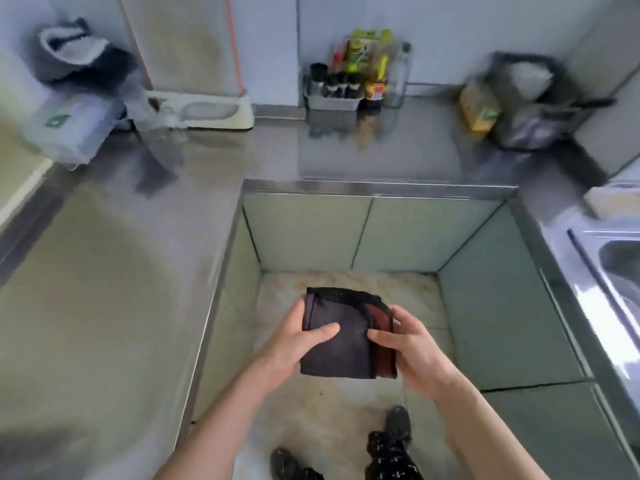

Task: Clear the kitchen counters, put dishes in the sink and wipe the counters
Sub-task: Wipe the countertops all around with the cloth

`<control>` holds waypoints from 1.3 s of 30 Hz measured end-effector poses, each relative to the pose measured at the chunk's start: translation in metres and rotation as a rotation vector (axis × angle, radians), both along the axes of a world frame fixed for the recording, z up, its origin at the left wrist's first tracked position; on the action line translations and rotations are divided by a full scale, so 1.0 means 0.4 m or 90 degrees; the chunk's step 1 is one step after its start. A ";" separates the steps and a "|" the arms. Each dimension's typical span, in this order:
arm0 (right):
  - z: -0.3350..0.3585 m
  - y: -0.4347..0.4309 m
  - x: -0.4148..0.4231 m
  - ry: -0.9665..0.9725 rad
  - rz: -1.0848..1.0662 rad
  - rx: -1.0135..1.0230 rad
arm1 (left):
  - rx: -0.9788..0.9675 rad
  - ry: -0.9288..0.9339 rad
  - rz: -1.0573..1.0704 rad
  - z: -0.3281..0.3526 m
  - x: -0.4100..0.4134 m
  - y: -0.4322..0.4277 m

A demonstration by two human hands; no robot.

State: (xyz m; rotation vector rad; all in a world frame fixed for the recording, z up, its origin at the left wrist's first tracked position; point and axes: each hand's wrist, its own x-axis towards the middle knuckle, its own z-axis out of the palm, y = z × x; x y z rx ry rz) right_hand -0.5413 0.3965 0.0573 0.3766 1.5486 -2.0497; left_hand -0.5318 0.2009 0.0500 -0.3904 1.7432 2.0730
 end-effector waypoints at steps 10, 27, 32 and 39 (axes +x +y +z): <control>0.055 0.618 -0.016 0.042 -0.328 0.033 | 0.078 -0.043 -0.332 0.063 -0.256 0.619; 0.073 1.230 -0.239 0.053 -0.642 -0.111 | -0.065 0.250 -0.602 0.110 -0.630 1.402; 0.047 1.320 -0.325 -0.034 -0.717 -0.064 | 0.028 0.177 -0.698 0.082 -0.769 1.569; -0.007 1.391 -0.414 -0.091 -1.037 0.082 | -0.120 0.035 -0.810 -0.014 -0.867 1.751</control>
